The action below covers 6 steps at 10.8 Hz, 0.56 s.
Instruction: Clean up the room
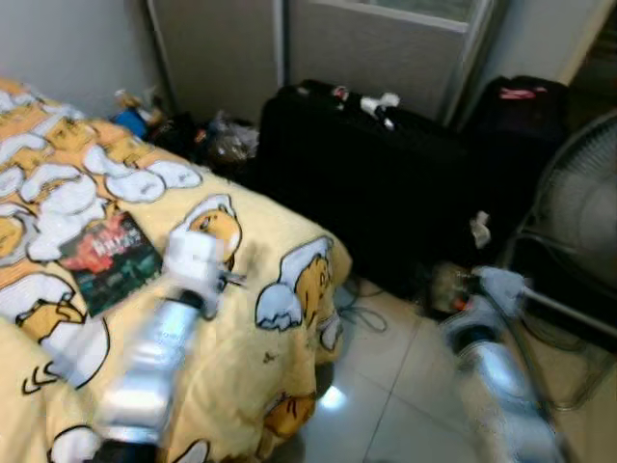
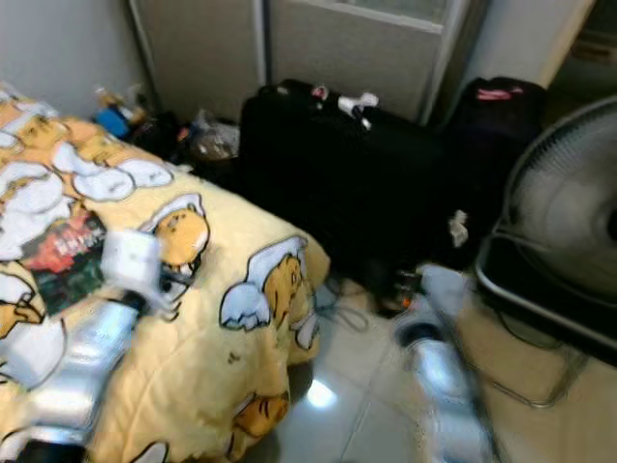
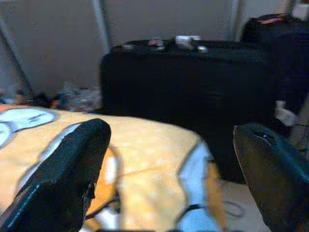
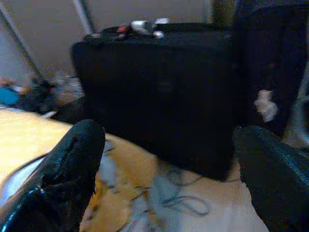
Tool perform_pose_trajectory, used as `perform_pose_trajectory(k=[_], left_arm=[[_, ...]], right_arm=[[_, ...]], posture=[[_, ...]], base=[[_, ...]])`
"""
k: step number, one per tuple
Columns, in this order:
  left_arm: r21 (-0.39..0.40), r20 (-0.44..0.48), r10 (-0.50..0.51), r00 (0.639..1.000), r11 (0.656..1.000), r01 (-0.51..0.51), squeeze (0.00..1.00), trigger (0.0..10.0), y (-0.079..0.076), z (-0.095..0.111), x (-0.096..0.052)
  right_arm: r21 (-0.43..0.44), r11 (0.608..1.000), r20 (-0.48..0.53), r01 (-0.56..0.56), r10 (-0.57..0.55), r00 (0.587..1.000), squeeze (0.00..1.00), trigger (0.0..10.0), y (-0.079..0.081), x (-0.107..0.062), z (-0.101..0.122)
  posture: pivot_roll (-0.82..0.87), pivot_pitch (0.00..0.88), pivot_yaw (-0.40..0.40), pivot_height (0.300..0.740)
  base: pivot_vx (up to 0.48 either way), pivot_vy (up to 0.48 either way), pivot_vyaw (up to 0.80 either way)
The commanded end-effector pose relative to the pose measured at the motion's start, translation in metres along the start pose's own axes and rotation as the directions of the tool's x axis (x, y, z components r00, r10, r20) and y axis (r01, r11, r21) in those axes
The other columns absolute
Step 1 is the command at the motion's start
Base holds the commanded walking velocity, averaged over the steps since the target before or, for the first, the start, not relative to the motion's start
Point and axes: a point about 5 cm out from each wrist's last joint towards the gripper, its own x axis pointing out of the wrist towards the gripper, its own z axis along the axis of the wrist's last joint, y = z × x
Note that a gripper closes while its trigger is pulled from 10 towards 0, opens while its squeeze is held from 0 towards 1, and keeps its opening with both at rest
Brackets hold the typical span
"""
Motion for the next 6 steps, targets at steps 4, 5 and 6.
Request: perform_pose_trajectory(k=[4,5,6], left_arm=[[0.01,-0.02,0.073,0.997,0.997,-0.073,0.44,10.0,0.0162,-0.0014,-0.0037],[-0.005,-0.027,0.078,0.997,0.997,-0.079,0.42,10.0,0.0166,-0.0024,-0.003],[-0.046,-0.052,0.094,0.994,0.994,-0.096,0.48,10.0,0.0202,-0.0058,-0.0021]], right_arm=[[0.006,1.0,-0.005,-0.019,0.019,1.0,0.0,10.0,0.0077,0.0002,0.0003],[0.005,1.0,-0.004,-0.019,0.019,1.0,0.0,10.0,0.0071,-0.0034,0.0001],[0.004,1.0,-0.003,-0.019,0.019,1.0,0.0,10.0,0.0069,-0.0073,0.0001]], posture=[[-0.01,0.008,-0.012,0.74],[-0.02,0.01,-0.011,0.74],[-0.02,0.011,-0.013,0.74]], base=[[0.0,0.0,0.0],[0.0,0.0,0.0],[0.0,0.0,0.0]])
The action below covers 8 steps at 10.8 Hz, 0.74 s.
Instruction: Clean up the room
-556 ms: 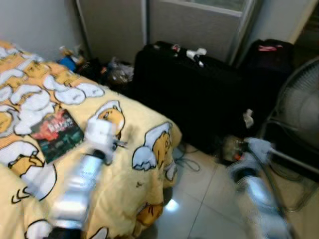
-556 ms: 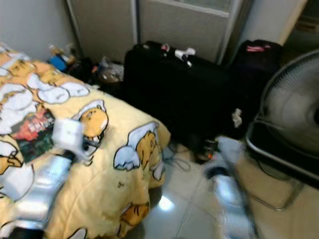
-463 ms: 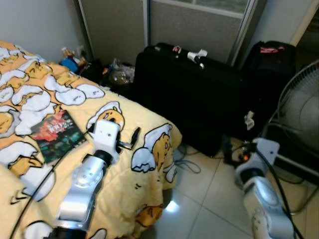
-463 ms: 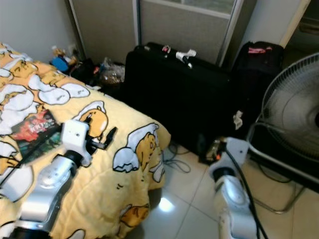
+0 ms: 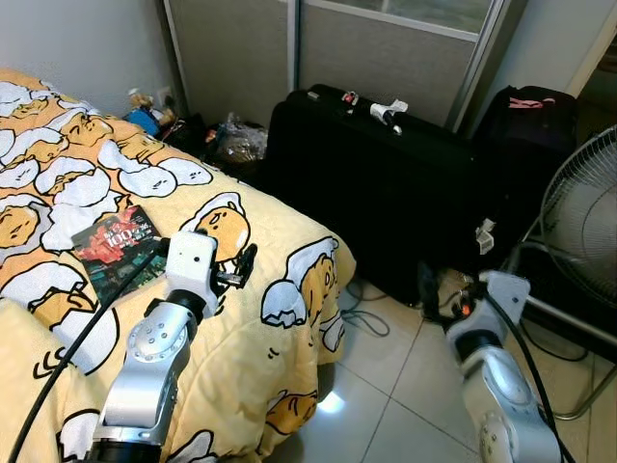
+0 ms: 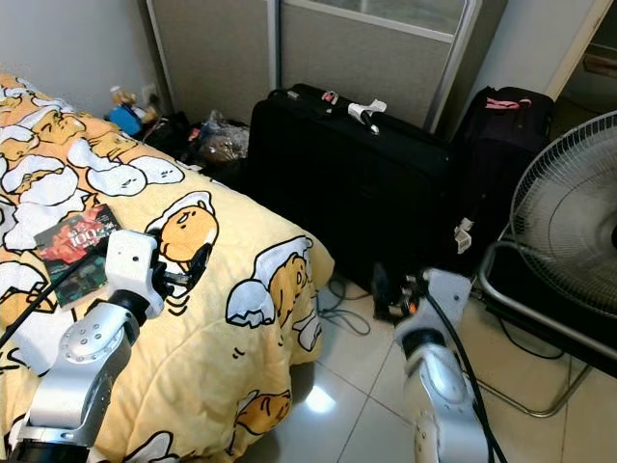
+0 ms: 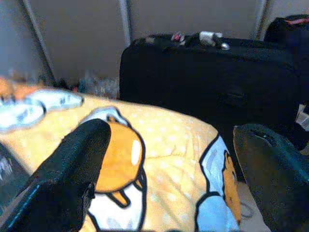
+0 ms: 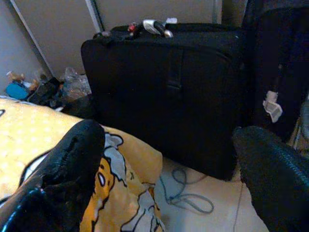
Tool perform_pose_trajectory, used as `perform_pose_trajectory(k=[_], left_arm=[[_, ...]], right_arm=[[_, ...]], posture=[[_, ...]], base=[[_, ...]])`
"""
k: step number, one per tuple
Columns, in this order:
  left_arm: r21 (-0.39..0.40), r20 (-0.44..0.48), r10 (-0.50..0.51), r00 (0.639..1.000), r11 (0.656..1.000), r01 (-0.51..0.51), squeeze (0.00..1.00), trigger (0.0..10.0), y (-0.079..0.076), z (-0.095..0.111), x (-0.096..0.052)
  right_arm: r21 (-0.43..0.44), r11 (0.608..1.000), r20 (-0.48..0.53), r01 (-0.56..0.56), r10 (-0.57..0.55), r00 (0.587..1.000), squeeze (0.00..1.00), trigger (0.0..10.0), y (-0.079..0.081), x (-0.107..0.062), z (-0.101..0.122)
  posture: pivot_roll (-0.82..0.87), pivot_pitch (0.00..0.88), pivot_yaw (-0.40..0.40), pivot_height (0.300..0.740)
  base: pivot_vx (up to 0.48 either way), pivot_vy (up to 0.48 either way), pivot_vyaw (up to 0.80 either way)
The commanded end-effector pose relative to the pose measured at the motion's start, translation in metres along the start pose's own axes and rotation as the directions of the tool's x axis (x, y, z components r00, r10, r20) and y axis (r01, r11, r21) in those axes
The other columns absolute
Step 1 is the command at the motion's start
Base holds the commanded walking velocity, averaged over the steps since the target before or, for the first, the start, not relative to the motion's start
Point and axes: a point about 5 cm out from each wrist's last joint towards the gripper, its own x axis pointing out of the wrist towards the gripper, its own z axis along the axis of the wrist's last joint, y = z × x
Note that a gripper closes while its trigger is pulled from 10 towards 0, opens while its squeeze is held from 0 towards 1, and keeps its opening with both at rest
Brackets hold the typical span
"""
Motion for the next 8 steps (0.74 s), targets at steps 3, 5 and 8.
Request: perform_pose_trajectory(k=[3,5,8], left_arm=[[-0.021,-0.073,0.269,0.96,0.962,-0.272,1.0,10.0,0.055,-0.003,0.011],[-0.038,-0.162,0.38,0.911,0.92,-0.39,1.0,10.0,0.093,-0.01,0.015],[-0.188,-0.312,0.487,0.816,0.81,-0.555,0.26,10.0,0.137,-0.029,0.015]], right_arm=[[-0.116,0.981,-0.027,-0.155,0.153,0.988,0.0,10.0,0.009,0.006,0.011],[-0.167,0.944,-0.055,-0.284,0.278,0.959,0.0,10.0,0.02,0.007,0.021],[-0.216,0.8,-0.155,-0.56,0.538,0.829,0.0,10.0,0.029,-0.007,0.036]], posture=[[-0.03,0.028,-0.02,0.74],[-0.05,0.058,-0.025,0.74],[-0.09,0.145,-0.02,0.74]], base=[[0.0,0.0,0.0],[0.0,0.0,0.0],[0.0,0.0,0.0]])
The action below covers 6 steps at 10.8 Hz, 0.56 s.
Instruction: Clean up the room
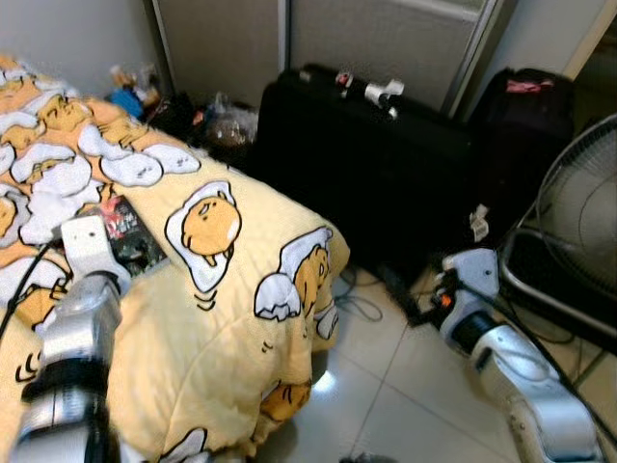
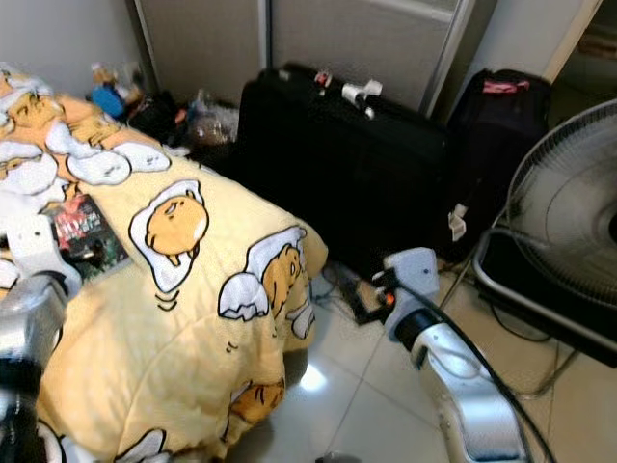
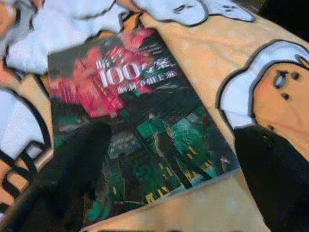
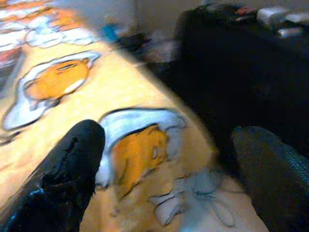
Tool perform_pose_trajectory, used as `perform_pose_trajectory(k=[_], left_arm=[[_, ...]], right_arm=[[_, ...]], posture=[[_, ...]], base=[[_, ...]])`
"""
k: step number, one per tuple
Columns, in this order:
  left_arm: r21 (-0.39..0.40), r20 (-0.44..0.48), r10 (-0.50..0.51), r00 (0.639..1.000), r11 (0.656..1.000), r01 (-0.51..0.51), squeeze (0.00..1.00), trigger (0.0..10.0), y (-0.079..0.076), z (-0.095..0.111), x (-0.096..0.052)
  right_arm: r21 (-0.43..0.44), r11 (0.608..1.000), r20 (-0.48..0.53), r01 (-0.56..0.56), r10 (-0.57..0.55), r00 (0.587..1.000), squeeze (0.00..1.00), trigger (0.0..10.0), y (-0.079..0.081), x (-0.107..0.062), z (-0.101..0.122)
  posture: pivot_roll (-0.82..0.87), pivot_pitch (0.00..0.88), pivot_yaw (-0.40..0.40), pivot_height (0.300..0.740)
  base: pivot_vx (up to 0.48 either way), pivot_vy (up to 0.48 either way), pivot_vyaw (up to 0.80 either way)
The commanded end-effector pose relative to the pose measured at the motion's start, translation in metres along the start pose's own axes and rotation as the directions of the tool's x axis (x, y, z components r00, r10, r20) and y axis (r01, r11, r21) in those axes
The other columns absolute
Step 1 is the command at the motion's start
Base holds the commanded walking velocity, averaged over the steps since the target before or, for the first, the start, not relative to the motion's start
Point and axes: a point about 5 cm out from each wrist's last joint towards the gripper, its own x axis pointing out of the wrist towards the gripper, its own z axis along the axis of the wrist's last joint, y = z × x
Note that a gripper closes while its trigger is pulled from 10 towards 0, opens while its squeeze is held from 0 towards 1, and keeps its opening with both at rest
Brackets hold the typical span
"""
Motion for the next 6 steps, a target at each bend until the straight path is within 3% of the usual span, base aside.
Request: perform_pose_trajectory(k=[1,2,4,6], left_arm=[[-0.059,-0.027,0.017,0.999,0.998,-0.019,0.09,10.0,0.008,-0.006,0.002],[-0.058,-0.04,0.023,0.999,0.998,-0.026,0.01,10.0,0.01,-0.008,0.003],[-0.069,-0.049,0.08,0.996,0.994,-0.083,0.0,10.0,0.022,-0.01,0.004],[-0.115,-0.049,0.162,0.986,0.979,-0.167,0.0,10.0,0.037,-0.009,0.003]], right_arm=[[0.015,0.992,-0.008,-0.128,0.129,0.992,0.0,10.0,0.009,-0.004,0.005],[0.014,0.983,-0.018,-0.186,0.186,0.982,0.0,10.0,0.012,-0.006,0.006],[0.004,0.942,-0.072,-0.337,0.336,0.939,0.0,10.0,0.019,-0.014,0.013],[0.008,0.933,-0.082,-0.361,0.36,0.929,0.0,10.0,0.019,-0.02,0.014]], posture=[[-0.1,0.164,-0.023,0.74],[-0.1,0.168,-0.023,0.74],[-0.13,0.214,-0.03,0.74],[-0.14,0.243,-0.028,0.74]], base=[[0.0,0.0,0.0],[0.0,0.0,0.0],[0.0,0.0,0.0],[0.0,0.0,0.0]])
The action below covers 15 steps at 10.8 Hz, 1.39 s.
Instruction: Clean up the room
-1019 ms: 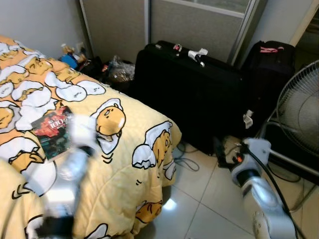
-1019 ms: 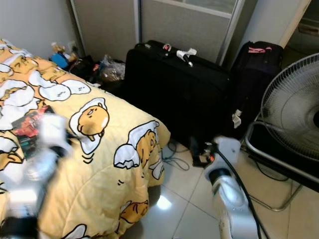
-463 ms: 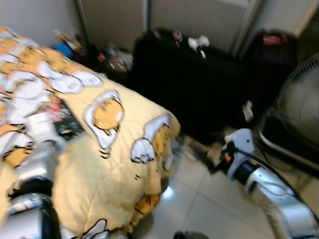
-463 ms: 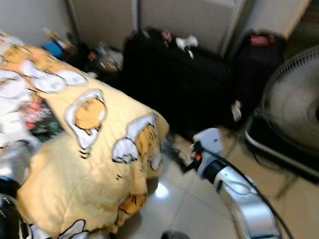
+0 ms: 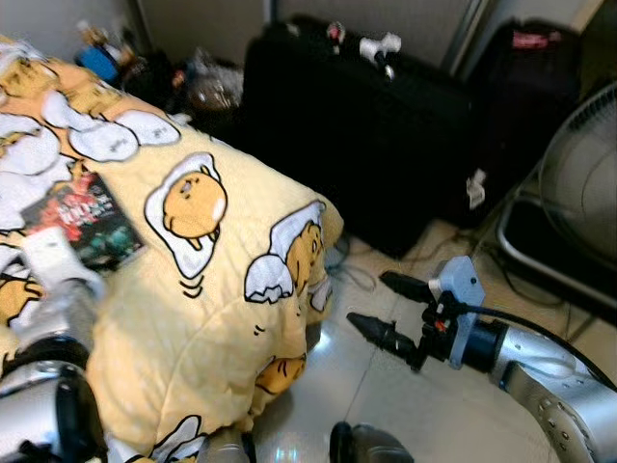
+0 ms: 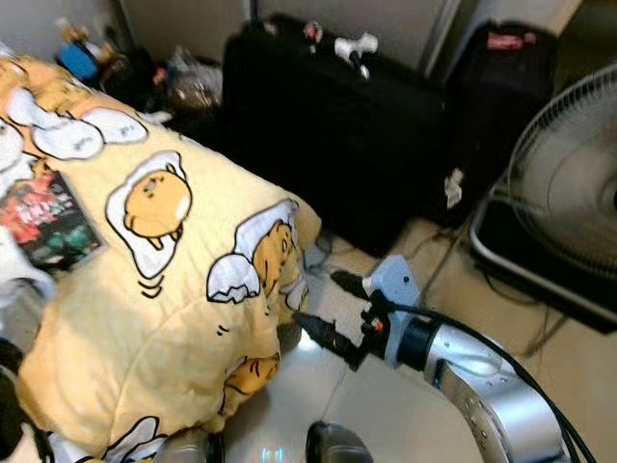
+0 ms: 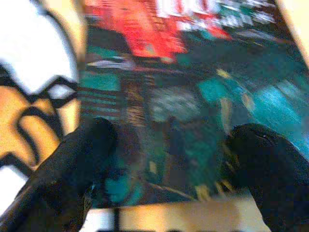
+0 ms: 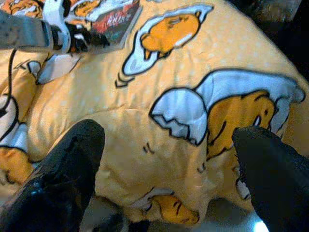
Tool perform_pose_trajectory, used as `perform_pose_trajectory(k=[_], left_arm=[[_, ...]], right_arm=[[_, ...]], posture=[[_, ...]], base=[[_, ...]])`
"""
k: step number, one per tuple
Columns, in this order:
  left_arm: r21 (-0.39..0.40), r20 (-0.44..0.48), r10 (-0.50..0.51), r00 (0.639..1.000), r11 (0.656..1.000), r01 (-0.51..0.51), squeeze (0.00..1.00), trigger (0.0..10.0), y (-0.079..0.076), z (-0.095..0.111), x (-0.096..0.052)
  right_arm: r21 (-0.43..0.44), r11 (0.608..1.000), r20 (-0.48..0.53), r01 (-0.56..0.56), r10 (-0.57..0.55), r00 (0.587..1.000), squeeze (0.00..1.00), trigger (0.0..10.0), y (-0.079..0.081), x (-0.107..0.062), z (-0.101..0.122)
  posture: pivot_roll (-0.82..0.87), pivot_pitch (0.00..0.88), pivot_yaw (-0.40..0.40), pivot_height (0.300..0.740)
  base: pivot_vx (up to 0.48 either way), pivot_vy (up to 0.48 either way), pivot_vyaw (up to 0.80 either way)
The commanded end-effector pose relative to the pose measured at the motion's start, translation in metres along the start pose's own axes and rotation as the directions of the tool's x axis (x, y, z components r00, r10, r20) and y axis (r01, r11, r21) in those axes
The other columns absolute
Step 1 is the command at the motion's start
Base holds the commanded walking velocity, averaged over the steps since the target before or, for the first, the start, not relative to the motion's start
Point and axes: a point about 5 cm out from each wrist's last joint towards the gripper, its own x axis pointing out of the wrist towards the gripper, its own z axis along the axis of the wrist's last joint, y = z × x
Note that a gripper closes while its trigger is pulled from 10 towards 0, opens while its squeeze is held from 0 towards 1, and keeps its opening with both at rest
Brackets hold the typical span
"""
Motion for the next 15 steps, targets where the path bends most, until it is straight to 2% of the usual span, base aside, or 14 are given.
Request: perform_pose_trajectory(k=[1,3,4,6,8,9,10,11,14,15], left_arm=[[-0.028,-0.006,0.068,0.998,0.997,-0.068,0.0,10.0,0.013,-0.002,0.0],[-0.082,0.013,0.073,0.997,0.994,-0.072,0.0,10.0,0.016,0.001,0.0],[-0.191,-0.038,0.058,0.998,0.979,-0.064,0.0,10.0,0.019,-0.008,-0.001],[-0.189,0.007,0.186,0.983,0.965,-0.181,0.0,10.0,0.036,-0.003,-0.003],[-0.143,-0.117,0.007,0.993,0.989,-0.024,0.0,10.0,0.016,-0.024,-0.003],[-0.208,-0.125,-0.147,0.981,0.971,0.119,0.0,10.0,-0.003,-0.026,-0.003],[-0.215,-0.115,-0.344,0.932,0.924,0.315,0.0,10.0,-0.023,-0.026,-0.005],[-0.221,-0.101,-0.414,0.905,0.896,0.385,0.0,10.0,-0.028,-0.024,-0.007],[-0.425,-0.001,-0.425,0.905,0.82,0.384,0.0,10.0,-0.025,-0.016,-0.006],[-0.474,0.015,-0.416,0.909,0.798,0.372,0.0,4.5,-0.023,-0.018,-0.006]], right_arm=[[0.008,1.0,-0.005,-0.019,0.02,1.0,0.0,10.0,0.003,-0.004,0.001],[0.021,0.999,-0.019,-0.027,0.027,0.999,0.0,10.0,0.002,-0.006,-0.002],[0.03,0.999,-0.029,-0.024,0.025,0.999,0.0,10.0,-0.008,-0.003,-0.007],[0.026,1.0,-0.033,-0.016,0.017,0.999,0.0,10.0,-0.012,-0.001,-0.01],[0.026,0.999,-0.036,-0.033,0.034,0.999,0.0,10.0,-0.006,0.001,-0.011],[0.023,0.999,-0.03,-0.038,0.038,0.999,0.0,10.0,-0.007,0.002,-0.01],[0.019,0.999,-0.016,-0.04,0.04,0.999,0.0,10.0,-0.006,0.002,-0.004],[0.027,0.999,0.005,-0.041,0.041,0.999,0.0,10.0,-0.005,0.001,0.0],[0.026,0.999,0.005,-0.043,0.042,0.999,0.0,10.0,0.0,0.004,0.002],[0.031,0.999,0.003,-0.041,0.041,0.999,0.0,10.0,0.0,0.004,0.001]], posture=[[-0.14,0.247,-0.028,0.74],[-0.14,0.243,-0.025,0.74],[-0.13,0.23,-0.016,0.74],[-0.13,0.214,-0.007,0.74],[-0.13,0.2,0.001,0.74],[-0.13,0.194,0.012,0.74],[-0.12,0.193,0.02,0.74],[-0.12,0.191,0.023,0.74],[-0.11,0.185,0.025,0.74],[-0.12,0.181,0.024,0.74]], base=[[0.0,0.0,0.0],[0.0,0.0,0.0],[0.0,0.0,0.0],[0.0,0.0,0.0],[0.0,0.0,0.0],[0.0,0.0,0.0],[0.0,0.0,0.0],[0.0,0.0,0.0],[0.0,0.0,0.0],[0.0,0.0,0.0]])
